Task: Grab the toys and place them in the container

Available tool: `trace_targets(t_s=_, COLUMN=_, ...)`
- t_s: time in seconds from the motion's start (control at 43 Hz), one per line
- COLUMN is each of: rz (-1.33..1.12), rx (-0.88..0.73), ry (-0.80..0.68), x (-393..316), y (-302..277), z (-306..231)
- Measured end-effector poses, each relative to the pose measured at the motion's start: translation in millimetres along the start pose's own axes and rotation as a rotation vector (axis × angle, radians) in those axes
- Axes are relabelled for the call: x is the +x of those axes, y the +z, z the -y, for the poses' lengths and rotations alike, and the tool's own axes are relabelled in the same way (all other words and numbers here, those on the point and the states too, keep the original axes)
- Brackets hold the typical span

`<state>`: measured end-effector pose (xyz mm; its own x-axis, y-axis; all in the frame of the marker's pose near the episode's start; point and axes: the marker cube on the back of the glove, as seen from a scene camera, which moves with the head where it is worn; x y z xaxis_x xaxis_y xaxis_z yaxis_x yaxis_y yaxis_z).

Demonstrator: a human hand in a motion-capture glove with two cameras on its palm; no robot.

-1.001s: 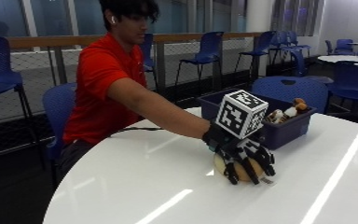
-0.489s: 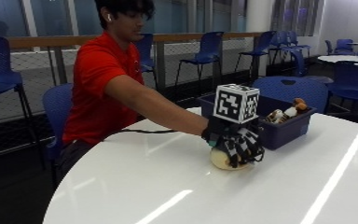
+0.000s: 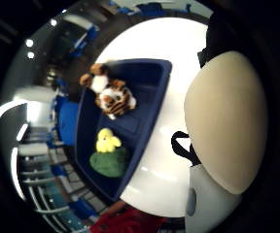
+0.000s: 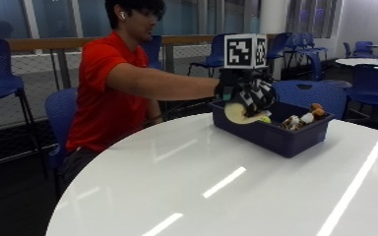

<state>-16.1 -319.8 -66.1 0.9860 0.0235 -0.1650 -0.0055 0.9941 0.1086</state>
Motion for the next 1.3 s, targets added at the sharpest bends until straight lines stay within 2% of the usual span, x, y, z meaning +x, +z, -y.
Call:
trace_targets(t_s=0.372, rz=-0.009, rx=0.078, ry=-0.157, x=-115.2, y=-82.5, z=-12.0)
trace_targets(t_s=0.652, rz=0.083, rx=0.098, ry=-0.303, x=-206.9, y=-89.8, z=-33.4)
trace_targets(t_s=0.768, rz=-0.035, rx=0.109, ry=-0.336, x=-206.8, y=-74.2, z=-32.4)
trace_targets(t_s=0.838, rz=0.003, rx=0.093, ry=-0.356, x=-212.2, y=-69.5, z=-35.8)
trace_targets(t_s=0.931, rz=0.072, rx=0.005, ry=-0.338, x=-219.5, y=-65.3, z=-40.1)
trace_targets(t_s=1.001, rz=0.007, rx=-0.083, ry=-0.364, x=-213.0, y=-57.2, z=-42.7)
trace_targets(t_s=1.117, rz=-0.034, rx=-0.116, ry=-0.281, x=-203.1, y=-49.4, z=-44.5)
trace_targets(t_s=1.303, rz=0.037, rx=-0.102, ry=-0.411, x=-166.4, y=-44.6, z=-62.0)
